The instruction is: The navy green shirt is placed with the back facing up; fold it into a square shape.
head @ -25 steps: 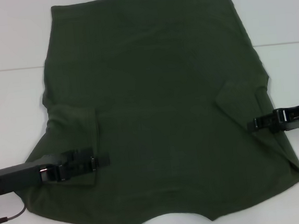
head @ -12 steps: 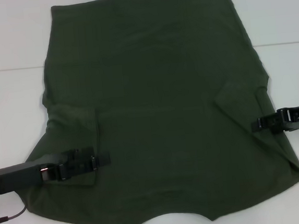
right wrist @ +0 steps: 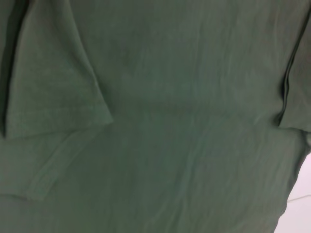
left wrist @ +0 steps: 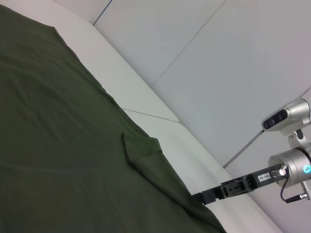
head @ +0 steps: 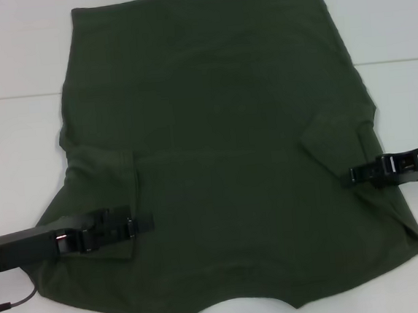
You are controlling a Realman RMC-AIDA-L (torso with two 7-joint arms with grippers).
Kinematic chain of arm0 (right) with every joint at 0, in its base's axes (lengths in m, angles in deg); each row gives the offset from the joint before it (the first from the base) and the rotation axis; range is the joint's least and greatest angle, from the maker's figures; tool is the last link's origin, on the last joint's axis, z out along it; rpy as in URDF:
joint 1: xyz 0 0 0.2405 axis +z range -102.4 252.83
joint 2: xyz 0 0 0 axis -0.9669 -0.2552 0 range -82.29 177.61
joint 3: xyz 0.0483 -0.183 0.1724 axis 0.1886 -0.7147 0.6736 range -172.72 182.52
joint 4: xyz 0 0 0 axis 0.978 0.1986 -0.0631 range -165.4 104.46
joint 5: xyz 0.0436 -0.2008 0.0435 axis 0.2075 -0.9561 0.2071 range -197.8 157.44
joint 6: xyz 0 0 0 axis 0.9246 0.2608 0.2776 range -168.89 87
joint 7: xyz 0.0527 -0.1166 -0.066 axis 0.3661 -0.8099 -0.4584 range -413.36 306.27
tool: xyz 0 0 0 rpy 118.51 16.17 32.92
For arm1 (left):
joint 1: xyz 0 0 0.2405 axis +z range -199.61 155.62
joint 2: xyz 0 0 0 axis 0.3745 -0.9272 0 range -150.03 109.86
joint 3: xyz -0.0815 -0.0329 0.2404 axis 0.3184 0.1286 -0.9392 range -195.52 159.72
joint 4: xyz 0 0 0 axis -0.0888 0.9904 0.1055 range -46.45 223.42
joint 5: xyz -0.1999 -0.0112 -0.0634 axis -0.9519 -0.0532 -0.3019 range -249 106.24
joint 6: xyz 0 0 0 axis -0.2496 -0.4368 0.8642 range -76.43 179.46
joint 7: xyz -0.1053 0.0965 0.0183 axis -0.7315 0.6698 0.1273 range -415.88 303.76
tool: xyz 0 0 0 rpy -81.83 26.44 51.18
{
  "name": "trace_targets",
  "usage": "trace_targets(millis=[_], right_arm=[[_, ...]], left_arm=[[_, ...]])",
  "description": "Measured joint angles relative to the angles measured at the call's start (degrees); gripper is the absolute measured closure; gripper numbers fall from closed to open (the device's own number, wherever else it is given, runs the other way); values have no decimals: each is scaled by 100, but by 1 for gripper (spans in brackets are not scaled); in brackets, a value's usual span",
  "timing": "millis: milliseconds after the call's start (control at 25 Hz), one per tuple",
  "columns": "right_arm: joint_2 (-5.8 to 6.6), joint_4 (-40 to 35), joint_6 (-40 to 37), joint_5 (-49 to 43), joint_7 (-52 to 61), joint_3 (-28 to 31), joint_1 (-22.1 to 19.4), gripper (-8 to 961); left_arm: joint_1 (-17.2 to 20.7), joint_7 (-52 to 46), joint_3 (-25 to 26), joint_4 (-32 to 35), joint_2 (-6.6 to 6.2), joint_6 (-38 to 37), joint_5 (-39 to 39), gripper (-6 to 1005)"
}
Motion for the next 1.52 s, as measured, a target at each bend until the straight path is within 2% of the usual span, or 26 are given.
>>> trace_targets(millis=[520, 800, 880, 1040, 1200, 1400, 1520], right_arm=[[-163, 1, -73, 170, -325, 19, 75, 175], [-342, 28, -533, 258, -699, -62, 194, 173], [-352, 27, -590, 255, -722, -148, 197, 172], [-313, -16, -592, 257, -732, -218, 102, 170], [-235, -66, -724, 482, -988, -40, -76, 169], [-112, -74, -1451, 1254, -2210, 428, -452, 167], [-85, -74, -1898, 1634, -3158, 602, -774, 166]], left_arm=[[3, -6, -2, 0, 0, -37, -20, 64], [17, -9, -2, 0, 7, -23, -25, 64], [22, -10, -4, 0, 9, -9, -25, 64], [24, -16, -1, -3, 9, 4, -18, 64], [26, -27, 1, -9, 9, 4, -43, 64], [27, -173, 71, -8, 0, -59, -66, 64], [27, -403, 180, 64, -26, -175, -47, 64]])
